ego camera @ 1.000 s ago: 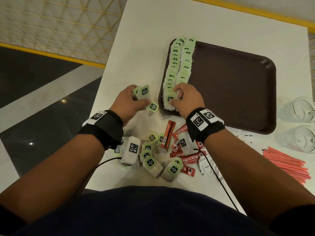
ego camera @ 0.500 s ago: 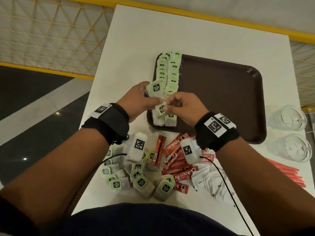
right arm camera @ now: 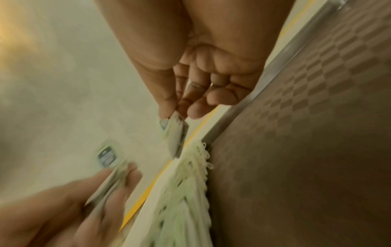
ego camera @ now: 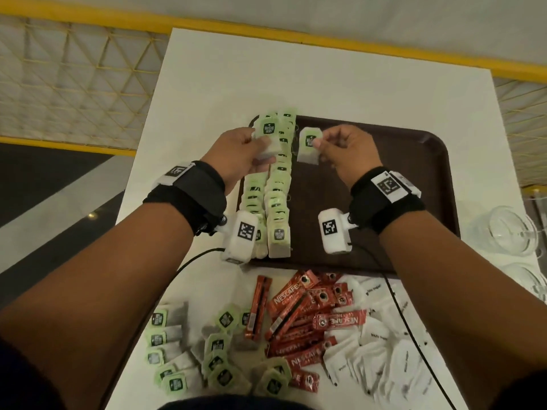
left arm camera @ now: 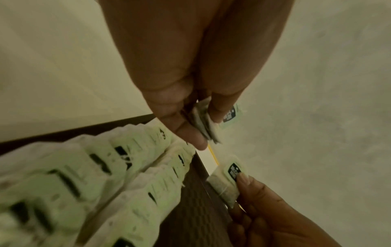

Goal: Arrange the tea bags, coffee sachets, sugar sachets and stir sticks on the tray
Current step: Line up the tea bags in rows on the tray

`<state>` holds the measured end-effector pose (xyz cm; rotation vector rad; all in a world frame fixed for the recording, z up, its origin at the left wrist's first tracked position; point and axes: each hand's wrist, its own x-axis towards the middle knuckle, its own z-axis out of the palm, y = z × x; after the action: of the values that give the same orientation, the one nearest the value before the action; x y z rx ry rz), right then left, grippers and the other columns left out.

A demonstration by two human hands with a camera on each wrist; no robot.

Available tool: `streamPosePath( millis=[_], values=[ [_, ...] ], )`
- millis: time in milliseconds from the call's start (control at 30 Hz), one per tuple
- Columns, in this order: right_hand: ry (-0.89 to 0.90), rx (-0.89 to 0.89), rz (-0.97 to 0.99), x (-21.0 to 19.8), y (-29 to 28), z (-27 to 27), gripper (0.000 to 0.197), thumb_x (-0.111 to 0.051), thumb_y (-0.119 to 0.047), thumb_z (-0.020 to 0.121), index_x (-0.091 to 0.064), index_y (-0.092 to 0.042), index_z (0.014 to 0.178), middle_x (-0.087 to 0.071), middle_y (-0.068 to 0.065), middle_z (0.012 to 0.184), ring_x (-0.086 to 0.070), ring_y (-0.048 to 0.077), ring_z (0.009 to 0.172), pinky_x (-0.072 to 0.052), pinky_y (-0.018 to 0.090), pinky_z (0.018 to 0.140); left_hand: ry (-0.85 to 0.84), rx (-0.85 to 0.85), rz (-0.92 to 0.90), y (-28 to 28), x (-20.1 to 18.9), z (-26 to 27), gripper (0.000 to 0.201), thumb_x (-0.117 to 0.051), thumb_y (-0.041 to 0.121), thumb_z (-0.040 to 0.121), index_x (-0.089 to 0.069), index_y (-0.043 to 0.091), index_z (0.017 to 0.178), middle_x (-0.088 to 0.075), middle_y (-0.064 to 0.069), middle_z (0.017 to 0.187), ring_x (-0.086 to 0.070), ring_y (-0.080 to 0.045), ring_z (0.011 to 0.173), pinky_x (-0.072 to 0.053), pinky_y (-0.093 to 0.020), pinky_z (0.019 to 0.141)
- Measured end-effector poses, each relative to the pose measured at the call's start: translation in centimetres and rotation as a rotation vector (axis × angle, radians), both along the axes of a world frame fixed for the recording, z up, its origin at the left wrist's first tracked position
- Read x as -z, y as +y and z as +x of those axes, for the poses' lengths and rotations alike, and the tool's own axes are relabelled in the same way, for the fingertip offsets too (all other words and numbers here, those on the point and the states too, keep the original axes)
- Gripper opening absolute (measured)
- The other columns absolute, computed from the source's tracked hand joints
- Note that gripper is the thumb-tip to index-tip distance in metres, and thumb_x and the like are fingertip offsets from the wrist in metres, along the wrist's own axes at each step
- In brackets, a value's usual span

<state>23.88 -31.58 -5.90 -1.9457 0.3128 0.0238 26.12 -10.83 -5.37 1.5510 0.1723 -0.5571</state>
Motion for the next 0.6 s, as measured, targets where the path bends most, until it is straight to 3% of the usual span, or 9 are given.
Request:
streamPosePath(
  millis=[100, 267, 467, 600],
  values=[
    [0.01, 0.128, 0.007, 1.2, -0.9, 3.1, 0.017, -0.073, -0.018, 0.086, -0.06, -0.022, 0.076, -0.063, -0.005, 0.069, -0.055, 0.001, 0.05, -0.042, 0.012, 0.049, -0.066, -0.031, 0.066, 0.2, 0.5, 1.2, 0.014, -0.058, 0.019, 0.098, -0.067, 0.009, 0.104, -0.071, -0.008, 0.098, -0.07, -0.014, 0.081, -0.058, -0.023, 0.072],
    [0.145, 0.091, -0.05, 4.0, -1.2, 6.4, 0.018, -0.074, -0.018, 0.085, -0.06, -0.023, 0.075, -0.064, -0.004, 0.073, -0.052, 0.002, 0.047, -0.04, 0.012, 0.045, -0.079, -0.099, 0.099, 0.4, 1.5, 2.4, 0.032, -0.063, 0.022, 0.095, -0.064, -0.005, 0.113, -0.069, -0.014, 0.096, -0.069, -0.012, 0.073, -0.059, -0.025, 0.071],
    [0.11, 0.093, -0.159, 4.7, -1.2, 8.7, 0.018, -0.077, -0.025, 0.082, -0.061, -0.025, 0.073, -0.067, -0.002, 0.076, -0.057, 0.01, 0.053, -0.05, 0.023, 0.059, -0.098, -0.078, 0.116, 0.2, 1.9, 2.8, 0.018, -0.061, 0.023, 0.097, -0.065, 0.008, 0.107, -0.07, -0.004, 0.09, -0.067, -0.007, 0.068, -0.056, -0.021, 0.062],
    [0.137, 0.118, -0.241, 5.3, -1.4, 9.2, 0.021, -0.077, -0.033, 0.078, -0.062, -0.025, 0.066, -0.071, -0.001, 0.076, -0.063, 0.016, 0.067, -0.059, 0.041, 0.077, -0.092, -0.091, 0.105, -0.2, 2.0, 2.9, 0.017, -0.063, 0.022, 0.095, -0.059, 0.01, 0.106, -0.071, -0.004, 0.09, -0.07, -0.009, 0.067, -0.055, -0.021, 0.057]
  ],
)
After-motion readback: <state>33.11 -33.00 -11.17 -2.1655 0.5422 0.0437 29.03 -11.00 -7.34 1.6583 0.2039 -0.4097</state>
